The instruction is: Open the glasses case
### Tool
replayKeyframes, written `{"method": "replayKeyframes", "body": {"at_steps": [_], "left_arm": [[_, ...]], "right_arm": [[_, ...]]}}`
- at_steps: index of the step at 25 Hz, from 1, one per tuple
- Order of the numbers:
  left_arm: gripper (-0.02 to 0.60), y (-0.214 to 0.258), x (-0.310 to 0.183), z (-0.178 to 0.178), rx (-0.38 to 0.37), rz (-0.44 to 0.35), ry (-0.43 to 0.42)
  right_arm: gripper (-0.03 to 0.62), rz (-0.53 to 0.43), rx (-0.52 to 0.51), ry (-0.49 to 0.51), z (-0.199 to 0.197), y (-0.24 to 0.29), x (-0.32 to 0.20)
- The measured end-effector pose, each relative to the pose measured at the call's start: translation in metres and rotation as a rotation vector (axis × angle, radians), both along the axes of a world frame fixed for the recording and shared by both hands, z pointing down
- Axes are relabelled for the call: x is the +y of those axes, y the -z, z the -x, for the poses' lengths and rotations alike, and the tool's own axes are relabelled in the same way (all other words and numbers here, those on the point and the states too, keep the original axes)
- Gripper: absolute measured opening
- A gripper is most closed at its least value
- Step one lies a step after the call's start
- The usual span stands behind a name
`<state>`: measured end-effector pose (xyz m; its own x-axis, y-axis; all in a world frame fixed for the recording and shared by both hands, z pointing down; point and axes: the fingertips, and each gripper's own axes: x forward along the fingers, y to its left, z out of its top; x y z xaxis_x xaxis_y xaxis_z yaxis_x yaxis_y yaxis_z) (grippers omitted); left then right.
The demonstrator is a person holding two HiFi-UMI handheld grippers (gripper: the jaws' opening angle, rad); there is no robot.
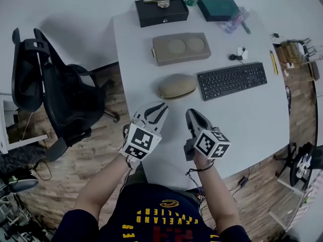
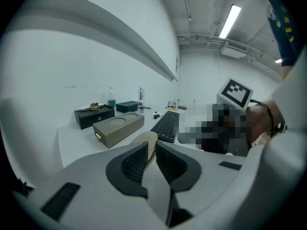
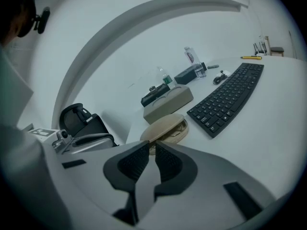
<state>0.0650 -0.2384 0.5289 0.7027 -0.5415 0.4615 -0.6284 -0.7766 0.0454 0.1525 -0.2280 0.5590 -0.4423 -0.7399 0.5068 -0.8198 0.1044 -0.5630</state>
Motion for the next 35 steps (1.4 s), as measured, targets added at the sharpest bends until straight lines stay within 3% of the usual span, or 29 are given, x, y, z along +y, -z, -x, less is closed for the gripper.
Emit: {"method": "replayKeyframes", "body": {"at_steps": [3,7,15,29,35], "left_arm": [[0.103,-0.017,-0.007,-0.005,-0.034,0.011,-0.005],[0.158,-0.036,-0.021,-0.007,-0.101,0.009,0.004],[0.183,-0.063,-0.037,-0.012,-0.234,-0.022,-0.05],[0.209,-0.079,-0.054,-0.018,-0.352,-0.075,-0.079],[0.204,-0.072,-0.058,-0.017,-0.338,-0.076,-0.08]], "right_arm": [[0.106,0.039,-0.029,-0.009,0.005,-0.016,-0.011],[0.114,0.088,-0.053,-0.019,0.008,-0.037,-0.025],[0.114,0.198,-0.204,-0.115,0.013,-0.068,-0.041],[0.121,0.284,-0.339,-0.209,0.022,-0.087,-0.056],[0.087,0.293,-0.374,-0.215,0.026,-0.088,-0.054]]}}
